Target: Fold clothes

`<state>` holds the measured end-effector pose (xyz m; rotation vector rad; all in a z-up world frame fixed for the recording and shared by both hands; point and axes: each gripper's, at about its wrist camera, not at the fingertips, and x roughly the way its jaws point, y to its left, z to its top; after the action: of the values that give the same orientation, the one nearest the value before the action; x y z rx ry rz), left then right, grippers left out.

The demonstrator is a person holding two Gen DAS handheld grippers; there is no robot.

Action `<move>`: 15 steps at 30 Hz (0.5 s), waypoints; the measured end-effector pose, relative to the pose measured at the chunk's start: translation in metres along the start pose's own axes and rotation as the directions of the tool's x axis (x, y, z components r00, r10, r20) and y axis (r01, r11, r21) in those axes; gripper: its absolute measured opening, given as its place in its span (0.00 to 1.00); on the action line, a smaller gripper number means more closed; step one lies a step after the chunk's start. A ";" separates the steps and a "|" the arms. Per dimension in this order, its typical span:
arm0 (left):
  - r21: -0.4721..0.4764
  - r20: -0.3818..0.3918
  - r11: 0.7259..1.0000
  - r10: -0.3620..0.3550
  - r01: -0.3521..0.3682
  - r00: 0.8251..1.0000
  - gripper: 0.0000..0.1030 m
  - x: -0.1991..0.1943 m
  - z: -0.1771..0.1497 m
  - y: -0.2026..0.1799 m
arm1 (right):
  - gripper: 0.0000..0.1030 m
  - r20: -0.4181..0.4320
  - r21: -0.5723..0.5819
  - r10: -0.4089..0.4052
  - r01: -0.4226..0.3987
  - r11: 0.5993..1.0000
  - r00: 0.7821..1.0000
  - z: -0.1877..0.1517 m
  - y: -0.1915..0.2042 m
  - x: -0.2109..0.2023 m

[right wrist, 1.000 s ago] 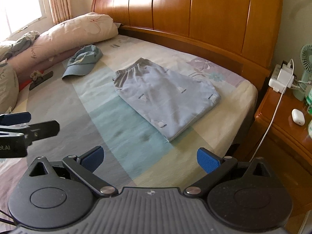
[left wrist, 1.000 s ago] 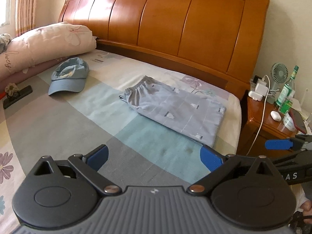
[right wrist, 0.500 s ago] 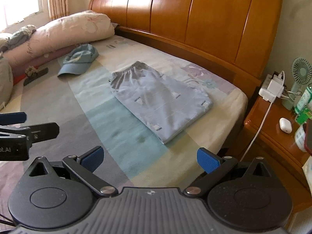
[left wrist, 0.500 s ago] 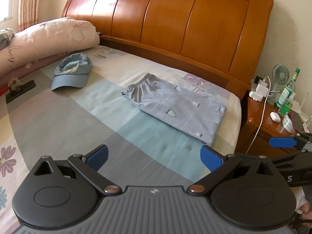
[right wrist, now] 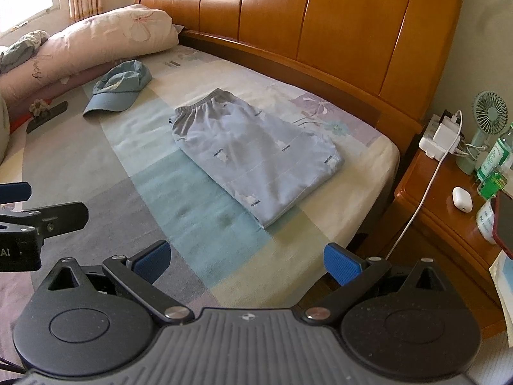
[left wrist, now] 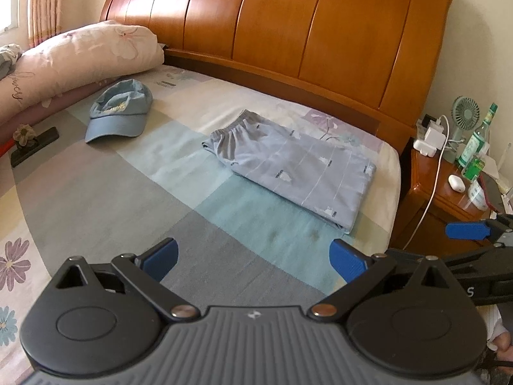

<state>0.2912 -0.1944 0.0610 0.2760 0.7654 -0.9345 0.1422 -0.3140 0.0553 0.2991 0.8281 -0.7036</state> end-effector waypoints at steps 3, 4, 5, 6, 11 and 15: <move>0.002 -0.005 1.000 -0.001 0.001 1.000 0.97 0.002 0.001 -0.001 | 1.00 -0.003 -0.004 0.001 -0.001 1.000 1.000 0.001 0.000 0.002; 0.002 -0.005 1.000 -0.002 0.002 1.000 0.97 0.002 0.001 -0.001 | 1.00 -0.003 -0.004 0.002 -0.002 1.000 1.000 0.001 -0.001 0.002; 0.003 -0.005 1.000 -0.002 0.002 1.000 0.97 0.003 0.002 -0.002 | 1.00 -0.003 -0.004 0.002 -0.002 1.000 1.000 0.001 -0.001 0.002; 0.004 -0.005 1.000 -0.003 0.003 1.000 0.97 0.003 0.002 -0.002 | 1.00 -0.003 -0.004 0.003 -0.003 1.000 1.000 0.002 -0.002 0.002; 0.000 -0.011 1.000 -0.008 0.008 1.000 0.97 0.006 0.003 -0.005 | 1.00 0.000 -0.004 0.004 -0.004 1.000 1.000 0.002 -0.004 0.003; 0.007 -0.013 1.000 -0.009 0.009 1.000 0.97 0.009 0.005 -0.009 | 1.00 -0.004 -0.003 0.007 -0.007 1.000 1.000 0.003 -0.008 0.006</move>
<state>0.2896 -0.2077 0.0591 0.2851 0.7757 -0.9448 0.1415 -0.3239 0.0526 0.3006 0.8311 -0.6957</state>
